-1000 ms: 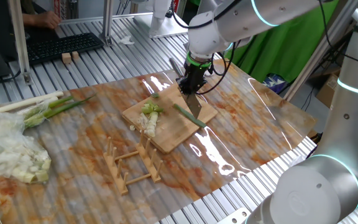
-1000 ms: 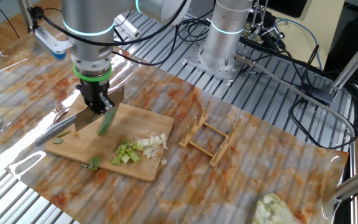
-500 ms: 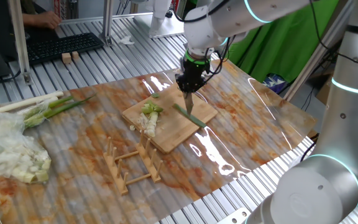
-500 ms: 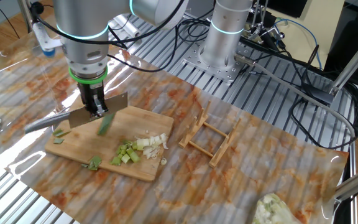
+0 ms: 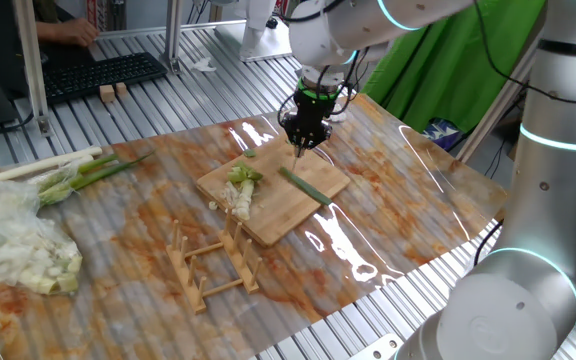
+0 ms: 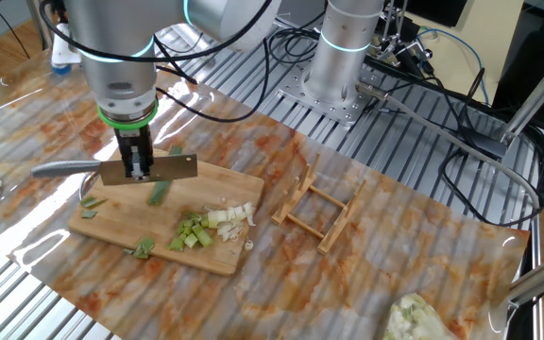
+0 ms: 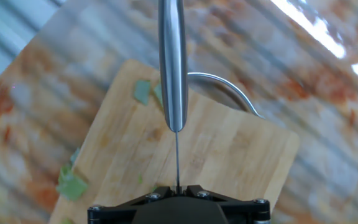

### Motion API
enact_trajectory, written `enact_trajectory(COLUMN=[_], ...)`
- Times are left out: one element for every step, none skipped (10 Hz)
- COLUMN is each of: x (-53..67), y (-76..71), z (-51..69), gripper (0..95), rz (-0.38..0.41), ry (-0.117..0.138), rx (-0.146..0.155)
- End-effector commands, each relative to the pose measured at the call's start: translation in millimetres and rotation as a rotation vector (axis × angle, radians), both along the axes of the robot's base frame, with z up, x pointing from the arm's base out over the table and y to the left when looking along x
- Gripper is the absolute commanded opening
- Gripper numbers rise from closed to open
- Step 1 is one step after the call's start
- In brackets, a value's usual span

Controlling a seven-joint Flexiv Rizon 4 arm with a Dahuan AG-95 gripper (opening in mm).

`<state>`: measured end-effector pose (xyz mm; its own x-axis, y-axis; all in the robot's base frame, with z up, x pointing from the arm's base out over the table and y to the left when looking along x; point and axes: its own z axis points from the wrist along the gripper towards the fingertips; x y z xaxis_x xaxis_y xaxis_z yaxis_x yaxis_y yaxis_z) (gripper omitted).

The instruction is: Chop the scallions

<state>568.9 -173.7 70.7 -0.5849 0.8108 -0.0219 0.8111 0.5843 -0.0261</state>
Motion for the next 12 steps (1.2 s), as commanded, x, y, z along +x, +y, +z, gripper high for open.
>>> enact_trajectory(x=[0.9, 1.2, 1.6, 2.0, 2.8, 3.3, 4.0, 5.0, 6.0, 6.2, 6.3, 6.3], y=[-0.3, 0.0, 0.4, 0.7, 1.1, 1.5, 1.9, 2.1, 2.1, 2.2, 2.2, 2.4], z=[-0.7, -1.6, -2.7, -3.6, -5.1, -6.6, -7.9, -8.7, -9.2, -9.6, -9.7, -10.1], gripper=[0.0, 0.0, 0.0, 0.0, 0.0, 0.0, 0.0, 0.0, 0.0, 0.0, 0.0, 0.0], rz=[-0.178, -0.218, -0.239, -0.257, -0.288, -0.303, -0.308, -0.303, -0.296, -0.292, -0.29, -0.293], ry=[-0.012, -0.018, -0.024, -0.032, -0.042, -0.051, -0.054, -0.054, -0.053, -0.053, -0.052, -0.052], rx=[0.006, 0.01, 0.009, 0.007, 0.006, 0.005, 0.002, 0.002, 0.001, 0.003, 0.004, 0.008])
